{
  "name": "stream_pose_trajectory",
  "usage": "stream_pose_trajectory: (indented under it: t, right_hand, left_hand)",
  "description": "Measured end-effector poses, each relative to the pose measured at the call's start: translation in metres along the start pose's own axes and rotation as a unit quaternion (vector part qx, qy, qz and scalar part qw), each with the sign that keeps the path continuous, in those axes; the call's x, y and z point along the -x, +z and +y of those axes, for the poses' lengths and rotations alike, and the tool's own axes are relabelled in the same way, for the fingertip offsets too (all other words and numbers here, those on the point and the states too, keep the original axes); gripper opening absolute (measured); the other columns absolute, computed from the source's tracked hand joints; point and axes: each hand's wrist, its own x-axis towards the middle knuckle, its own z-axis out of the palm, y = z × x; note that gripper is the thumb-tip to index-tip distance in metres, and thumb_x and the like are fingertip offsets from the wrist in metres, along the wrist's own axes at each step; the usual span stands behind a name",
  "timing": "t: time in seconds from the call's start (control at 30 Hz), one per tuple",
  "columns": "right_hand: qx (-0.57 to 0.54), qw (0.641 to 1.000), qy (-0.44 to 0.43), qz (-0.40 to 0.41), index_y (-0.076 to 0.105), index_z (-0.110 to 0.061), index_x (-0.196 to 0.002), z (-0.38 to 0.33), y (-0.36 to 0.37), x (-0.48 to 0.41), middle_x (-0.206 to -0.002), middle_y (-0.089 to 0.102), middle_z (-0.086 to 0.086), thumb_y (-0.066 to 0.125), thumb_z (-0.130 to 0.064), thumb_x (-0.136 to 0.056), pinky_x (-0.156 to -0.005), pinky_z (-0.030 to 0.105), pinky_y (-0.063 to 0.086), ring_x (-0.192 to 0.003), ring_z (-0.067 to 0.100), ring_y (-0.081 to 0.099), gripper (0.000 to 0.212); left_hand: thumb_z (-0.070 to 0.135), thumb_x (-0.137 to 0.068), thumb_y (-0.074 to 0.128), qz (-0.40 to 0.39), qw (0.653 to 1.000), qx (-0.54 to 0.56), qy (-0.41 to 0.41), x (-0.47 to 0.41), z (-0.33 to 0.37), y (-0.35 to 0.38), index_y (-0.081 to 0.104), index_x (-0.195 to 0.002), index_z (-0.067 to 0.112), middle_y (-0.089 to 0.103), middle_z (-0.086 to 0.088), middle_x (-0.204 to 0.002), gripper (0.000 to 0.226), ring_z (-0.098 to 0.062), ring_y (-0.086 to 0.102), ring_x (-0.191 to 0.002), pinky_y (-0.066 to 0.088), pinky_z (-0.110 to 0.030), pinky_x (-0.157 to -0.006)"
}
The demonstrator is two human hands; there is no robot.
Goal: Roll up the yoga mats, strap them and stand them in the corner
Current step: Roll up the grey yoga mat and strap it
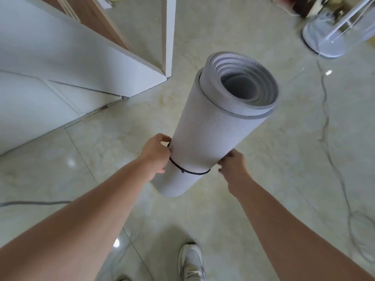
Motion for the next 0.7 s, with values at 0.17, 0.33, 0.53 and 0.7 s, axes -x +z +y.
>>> stream_pose_trajectory:
  t: [0.17, 0.33, 0.53, 0.7]
  right_hand:
    - [-0.049, 0.972, -0.215, -0.077, 0.067, -0.031, -0.113, -0.087, -0.049, 0.073, -0.118, 0.071, -0.012, 0.043, -0.003, -0.064, -0.093, 0.033, 0.048, -0.116, 0.005, 0.062, 0.061]
    - [0.126, 0.963, -0.214, -0.109, 0.054, -0.03, -0.12, -0.156, -0.067, 0.116, -0.082, 0.071, -0.011, 0.027, -0.065, -0.089, -0.077, 0.03, 0.046, -0.074, 0.0, 0.066, 0.054]
    - [0.407, 0.883, -0.233, 0.008, 0.03, -0.025, -0.149, -0.181, -0.047, 0.143, -0.146, 0.041, 0.007, 0.031, -0.06, -0.099, -0.105, 0.043, 0.036, -0.129, 0.031, 0.044, 0.06]
    - [0.552, 0.753, -0.359, 0.004, 0.004, -0.032, -0.158, -0.162, -0.05, 0.136, -0.166, -0.003, -0.012, 0.007, -0.061, -0.094, -0.123, 0.045, 0.004, -0.153, 0.017, -0.006, 0.07]
  left_hand:
    - [0.006, -0.089, 0.059, -0.041, 0.987, 0.155, 0.011, 0.071, 0.063, -0.027, 0.068, -0.118, 0.02, 0.066, 0.004, -0.111, 0.033, -0.027, 0.064, -0.105, 0.055, -0.049, -0.091]
    - [0.073, -0.092, 0.037, -0.095, 0.98, 0.173, -0.021, 0.125, 0.113, -0.067, 0.059, -0.106, 0.031, 0.063, -0.005, -0.104, 0.05, -0.029, 0.062, -0.09, 0.053, -0.054, -0.079]
    - [0.047, -0.098, 0.055, -0.081, 0.979, 0.182, -0.04, 0.164, 0.139, -0.038, 0.064, -0.104, 0.018, 0.062, -0.005, -0.114, 0.031, -0.03, 0.058, -0.109, 0.059, -0.047, -0.08]
    - [0.042, -0.096, 0.051, -0.023, 0.996, 0.048, 0.067, 0.153, 0.122, -0.023, 0.063, -0.085, 0.026, 0.07, -0.006, -0.101, 0.023, -0.032, 0.066, -0.098, 0.058, -0.045, -0.083]
